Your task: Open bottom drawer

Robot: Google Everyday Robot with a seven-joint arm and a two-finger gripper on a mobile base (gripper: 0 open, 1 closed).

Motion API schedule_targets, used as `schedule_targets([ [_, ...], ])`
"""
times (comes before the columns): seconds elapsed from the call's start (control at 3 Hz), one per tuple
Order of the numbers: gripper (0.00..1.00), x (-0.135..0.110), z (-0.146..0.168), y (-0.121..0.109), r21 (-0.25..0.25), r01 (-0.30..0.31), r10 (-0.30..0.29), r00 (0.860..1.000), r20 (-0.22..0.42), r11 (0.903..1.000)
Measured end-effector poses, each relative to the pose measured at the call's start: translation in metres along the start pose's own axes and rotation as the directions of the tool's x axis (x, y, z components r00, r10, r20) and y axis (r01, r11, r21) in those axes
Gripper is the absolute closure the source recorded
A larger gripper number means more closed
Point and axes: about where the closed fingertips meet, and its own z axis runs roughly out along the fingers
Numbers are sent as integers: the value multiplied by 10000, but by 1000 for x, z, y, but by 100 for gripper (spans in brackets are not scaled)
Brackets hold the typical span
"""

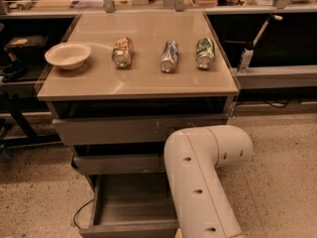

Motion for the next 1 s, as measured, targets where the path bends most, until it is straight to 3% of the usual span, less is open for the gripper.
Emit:
schedule_targets([
  [0.33,0,16,1,20,-664,-322,311,9994,-171,9973],
  [0.67,0,50,1,44,-1389,-885,820,9953,-518,9863],
  [1.0,0,50,1,44,-1389,-885,820,9953,-518,9863],
])
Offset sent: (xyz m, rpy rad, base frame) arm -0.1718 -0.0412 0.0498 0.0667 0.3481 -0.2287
